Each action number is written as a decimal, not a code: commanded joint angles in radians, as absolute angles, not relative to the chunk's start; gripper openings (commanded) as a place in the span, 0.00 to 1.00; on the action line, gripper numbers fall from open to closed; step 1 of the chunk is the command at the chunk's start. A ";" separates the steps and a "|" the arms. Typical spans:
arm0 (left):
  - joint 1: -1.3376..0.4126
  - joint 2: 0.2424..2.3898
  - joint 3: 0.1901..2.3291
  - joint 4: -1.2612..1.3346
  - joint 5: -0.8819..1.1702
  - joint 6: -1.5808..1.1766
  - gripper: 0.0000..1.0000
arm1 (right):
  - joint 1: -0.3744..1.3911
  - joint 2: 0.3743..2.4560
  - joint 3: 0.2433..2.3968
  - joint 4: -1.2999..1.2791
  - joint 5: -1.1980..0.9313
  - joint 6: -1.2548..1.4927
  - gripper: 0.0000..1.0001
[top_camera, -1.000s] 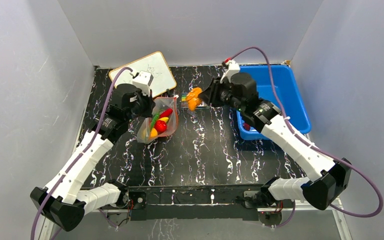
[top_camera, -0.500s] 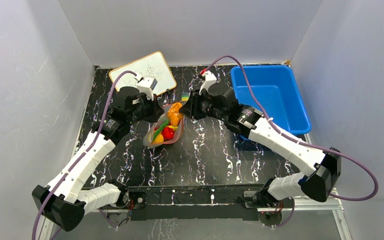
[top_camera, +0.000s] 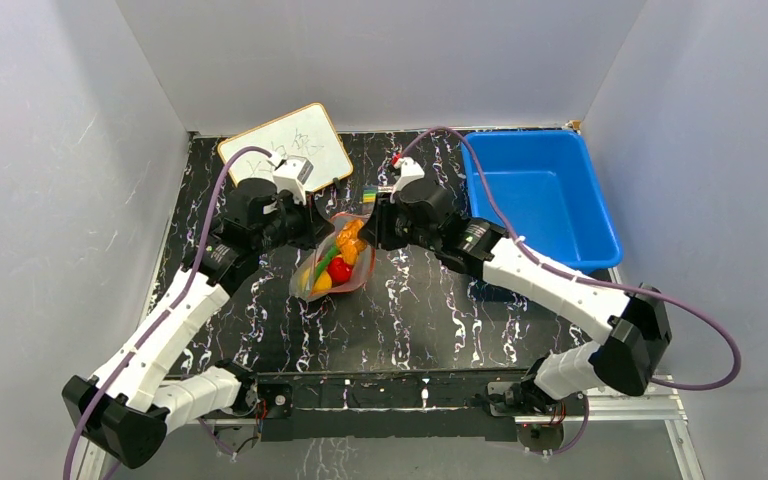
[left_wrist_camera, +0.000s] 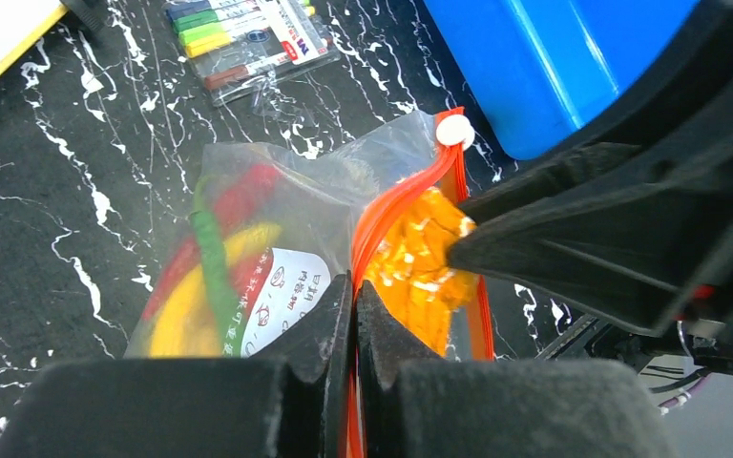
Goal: Place the food in the zip-top bag and seal the zipper
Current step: Place the fake seafood in the zipper food storage bag.
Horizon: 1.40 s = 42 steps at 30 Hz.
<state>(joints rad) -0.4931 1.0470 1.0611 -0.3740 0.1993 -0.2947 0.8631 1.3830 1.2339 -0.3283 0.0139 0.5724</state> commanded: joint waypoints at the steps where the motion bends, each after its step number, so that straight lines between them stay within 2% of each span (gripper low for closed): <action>1: -0.495 1.016 1.042 -0.329 0.244 -0.319 0.00 | 0.868 1.415 1.211 -0.218 0.068 0.577 0.10; 7: -0.495 0.986 1.025 -0.301 0.216 -0.315 0.00 | 0.867 1.494 1.246 -0.190 0.097 0.537 0.16; 11: -0.495 0.983 1.028 -0.310 0.187 -0.305 0.00 | 0.868 1.478 1.263 -0.214 0.064 0.474 0.36; 17: -0.495 0.951 0.958 -0.247 0.207 -0.273 0.00 | 0.868 1.375 1.274 -0.302 -0.014 0.402 0.53; 23: -0.495 0.940 0.893 -0.199 0.224 -0.270 0.00 | 0.867 1.306 1.334 -0.421 0.076 0.383 0.56; 29: -0.495 0.894 0.797 -0.078 0.349 -0.254 0.00 | 0.833 1.305 1.463 -0.562 0.180 0.302 0.57; 37: -0.495 0.875 0.742 -0.094 0.407 -0.153 0.00 | 0.597 1.318 1.451 -0.603 0.169 0.270 0.56; 42: -0.495 0.855 0.731 -0.116 0.390 -0.120 0.00 | 0.481 1.358 1.398 -0.610 0.289 0.241 0.55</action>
